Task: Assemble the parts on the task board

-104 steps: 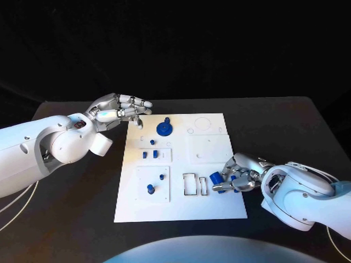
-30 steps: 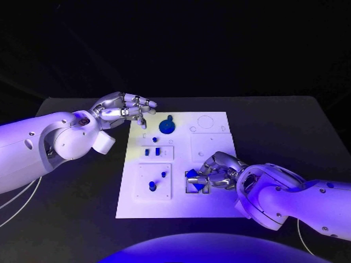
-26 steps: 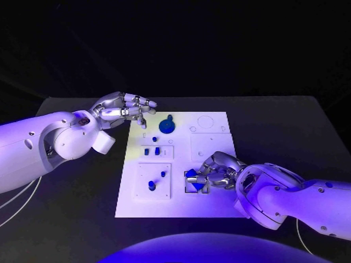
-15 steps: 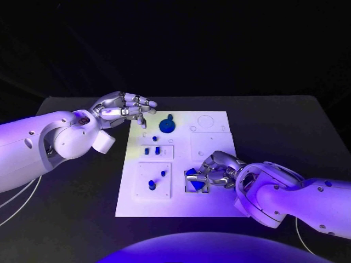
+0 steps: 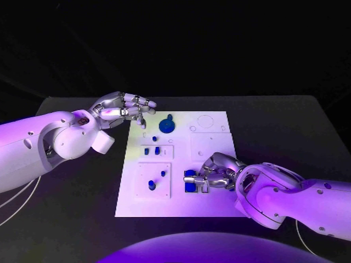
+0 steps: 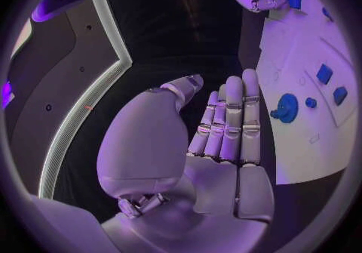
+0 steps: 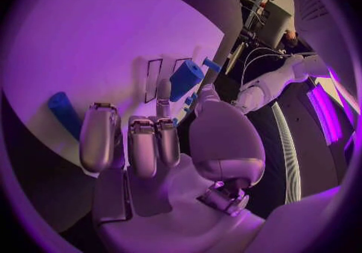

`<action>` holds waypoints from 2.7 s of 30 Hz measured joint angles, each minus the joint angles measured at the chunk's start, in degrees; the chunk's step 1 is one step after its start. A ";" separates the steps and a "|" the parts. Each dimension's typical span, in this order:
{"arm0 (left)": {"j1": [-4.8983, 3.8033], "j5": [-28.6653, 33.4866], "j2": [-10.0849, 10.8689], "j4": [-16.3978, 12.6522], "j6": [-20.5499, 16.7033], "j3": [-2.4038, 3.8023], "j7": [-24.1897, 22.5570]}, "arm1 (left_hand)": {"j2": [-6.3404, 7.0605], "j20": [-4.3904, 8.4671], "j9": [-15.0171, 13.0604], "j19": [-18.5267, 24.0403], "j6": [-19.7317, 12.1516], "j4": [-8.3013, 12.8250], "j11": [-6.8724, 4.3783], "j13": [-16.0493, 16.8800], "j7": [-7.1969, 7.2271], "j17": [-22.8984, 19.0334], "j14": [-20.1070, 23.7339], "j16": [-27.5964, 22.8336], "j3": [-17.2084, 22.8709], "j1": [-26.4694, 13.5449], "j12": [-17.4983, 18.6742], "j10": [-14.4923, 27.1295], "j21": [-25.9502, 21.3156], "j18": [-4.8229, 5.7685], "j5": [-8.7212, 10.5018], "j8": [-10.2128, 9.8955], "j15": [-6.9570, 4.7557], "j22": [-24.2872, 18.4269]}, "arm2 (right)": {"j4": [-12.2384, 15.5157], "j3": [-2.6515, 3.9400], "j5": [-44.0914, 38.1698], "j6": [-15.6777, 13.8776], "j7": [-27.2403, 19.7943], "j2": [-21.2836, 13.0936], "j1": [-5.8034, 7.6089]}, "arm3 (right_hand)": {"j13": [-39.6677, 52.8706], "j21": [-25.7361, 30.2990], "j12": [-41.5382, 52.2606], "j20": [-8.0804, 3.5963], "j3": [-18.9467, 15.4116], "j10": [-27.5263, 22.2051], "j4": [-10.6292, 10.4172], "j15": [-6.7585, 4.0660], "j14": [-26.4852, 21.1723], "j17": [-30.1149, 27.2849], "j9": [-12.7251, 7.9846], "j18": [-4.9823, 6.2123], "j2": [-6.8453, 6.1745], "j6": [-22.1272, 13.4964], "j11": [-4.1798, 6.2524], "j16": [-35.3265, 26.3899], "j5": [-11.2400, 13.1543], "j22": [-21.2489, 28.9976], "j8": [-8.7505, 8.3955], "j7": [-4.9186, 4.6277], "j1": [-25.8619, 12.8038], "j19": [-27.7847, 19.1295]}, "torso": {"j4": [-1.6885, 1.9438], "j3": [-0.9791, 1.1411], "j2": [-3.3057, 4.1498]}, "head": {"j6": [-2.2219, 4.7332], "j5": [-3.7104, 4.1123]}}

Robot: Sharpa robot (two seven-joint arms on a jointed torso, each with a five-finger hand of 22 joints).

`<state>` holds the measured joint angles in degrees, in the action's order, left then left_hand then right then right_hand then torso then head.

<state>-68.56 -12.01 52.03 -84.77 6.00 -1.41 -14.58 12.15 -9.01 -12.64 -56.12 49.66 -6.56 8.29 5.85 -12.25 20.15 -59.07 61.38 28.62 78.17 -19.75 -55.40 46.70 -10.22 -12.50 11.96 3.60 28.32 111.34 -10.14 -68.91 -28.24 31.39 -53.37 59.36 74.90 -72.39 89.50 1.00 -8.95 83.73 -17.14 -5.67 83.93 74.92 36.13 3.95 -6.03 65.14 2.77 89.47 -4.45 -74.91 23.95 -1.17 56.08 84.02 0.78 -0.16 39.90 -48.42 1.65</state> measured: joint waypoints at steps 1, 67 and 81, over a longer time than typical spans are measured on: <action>0.00 0.00 0.00 0.00 0.00 0.00 0.01 | 0.00 0.00 0.00 0.00 0.00 0.00 0.00 0.00 0.00 0.00 0.00 0.00 0.00 0.00 0.00 0.00 0.00 0.00 0.00 0.00 0.00 0.00 | 0.01 0.00 -0.13 0.02 0.01 -0.01 0.00 | 0.02 0.00 0.00 0.00 0.00 0.00 0.00 0.00 0.00 0.00 0.00 0.00 0.00 0.00 0.00 0.00 0.00 0.00 0.00 0.00 0.00 0.00 | 0.00 0.00 0.00 | 0.00 0.01; 0.01 -0.26 0.43 0.20 0.03 -0.13 0.31 | 0.00 0.00 0.06 0.01 0.00 -0.09 0.01 0.05 0.00 0.00 0.00 0.00 -0.41 0.00 -0.38 0.43 -0.44 0.00 0.00 0.00 0.00 -0.34 | 1.91 0.02 -3.21 4.22 -1.31 -4.10 0.44 | 0.01 -1.60 0.24 -0.39 1.03 0.00 0.28 0.02 -0.01 0.02 0.24 0.00 2.25 -0.21 -0.01 0.22 0.22 -0.01 1.33 0.20 11.63 -0.02 | -0.03 0.06 0.02 | -0.10 -0.23; 0.03 -0.27 0.53 0.18 0.01 -0.16 0.33 | 0.00 0.00 0.06 0.01 -0.01 -0.09 0.01 0.05 0.00 0.00 0.00 0.00 -0.41 0.00 -0.38 0.43 -0.44 0.00 0.00 0.00 0.00 -0.33 | 3.11 0.02 -3.38 3.96 -1.79 -6.69 1.61 | 0.01 -1.14 -0.27 -0.39 0.59 0.00 0.30 0.02 -0.01 0.01 0.23 0.00 1.09 -0.49 -0.01 0.22 0.23 0.00 1.33 0.13 11.92 -0.02 | -0.02 -0.03 -0.03 | -0.25 -0.02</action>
<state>-68.53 -12.28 52.55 -84.59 6.01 -1.57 -14.24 12.15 -9.01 -12.59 -56.11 49.66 -6.65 8.30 5.89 -12.25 20.15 -59.07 61.38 28.22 78.17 -20.13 -54.98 46.27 -10.22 -12.50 11.95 3.60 27.99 114.45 -10.12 -72.29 -24.27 29.61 -60.06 60.97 74.91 -73.54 89.23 0.61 -8.37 83.73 -16.84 -5.65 83.92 74.92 36.36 3.95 -4.94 64.64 2.76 89.69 -4.22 -74.91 25.28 -1.04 68.00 84.01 0.76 -0.19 39.86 -48.67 1.63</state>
